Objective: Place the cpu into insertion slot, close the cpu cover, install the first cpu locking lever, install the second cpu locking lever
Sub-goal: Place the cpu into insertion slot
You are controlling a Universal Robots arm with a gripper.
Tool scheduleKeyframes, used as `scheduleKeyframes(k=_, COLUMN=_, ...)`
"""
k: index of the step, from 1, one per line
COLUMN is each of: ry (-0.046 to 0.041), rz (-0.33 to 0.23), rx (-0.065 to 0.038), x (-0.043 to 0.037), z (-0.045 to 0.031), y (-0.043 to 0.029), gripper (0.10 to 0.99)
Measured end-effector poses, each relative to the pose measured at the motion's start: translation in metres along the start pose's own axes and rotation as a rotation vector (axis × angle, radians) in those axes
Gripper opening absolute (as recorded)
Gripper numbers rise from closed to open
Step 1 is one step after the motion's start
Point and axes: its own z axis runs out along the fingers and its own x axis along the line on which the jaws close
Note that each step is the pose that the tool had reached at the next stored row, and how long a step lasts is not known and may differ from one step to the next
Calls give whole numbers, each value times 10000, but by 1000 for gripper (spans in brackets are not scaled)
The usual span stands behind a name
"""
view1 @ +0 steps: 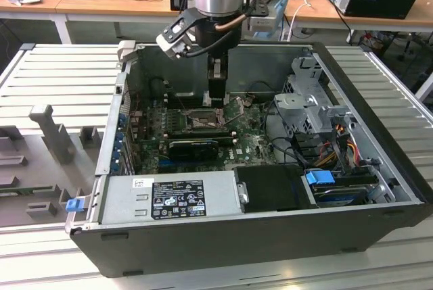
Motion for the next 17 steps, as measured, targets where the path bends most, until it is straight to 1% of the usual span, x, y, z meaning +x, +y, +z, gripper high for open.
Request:
scheduleKeyframes(k=1, ry=22, rz=-310, rx=1, x=0, z=9, y=-1, gripper=529)
scheduleKeyframes(k=3, ry=93, rz=-947, rx=7, x=0, z=26, y=-2, gripper=529)
scheduleKeyframes(k=6, ry=122, rz=-1067, rx=21, x=0, z=54, y=-4, gripper=529)
scheduleKeyframes(k=8, ry=154, rz=-1124, rx=62, x=-1, z=70, y=-5, gripper=529)
scheduleKeyframes(k=11, ry=168, rz=-1294, rx=79, x=-1, z=91, y=-7, gripper=529)
scheduleKeyframes(k=13, ry=188, rz=-1554, rx=78, x=-1, z=109, y=-8, gripper=529)
scheduleKeyframes(k=14, ry=197, rz=-1685, rx=80, x=0, z=130, y=-10, gripper=529)
scheduleKeyframes(k=15, ry=199, rz=-1713, rx=80, x=5, z=169, y=-14, gripper=529)
scheduleKeyframes(k=17, ry=196, rz=-1674, rx=81, x=17, z=211, y=-24, gripper=529)
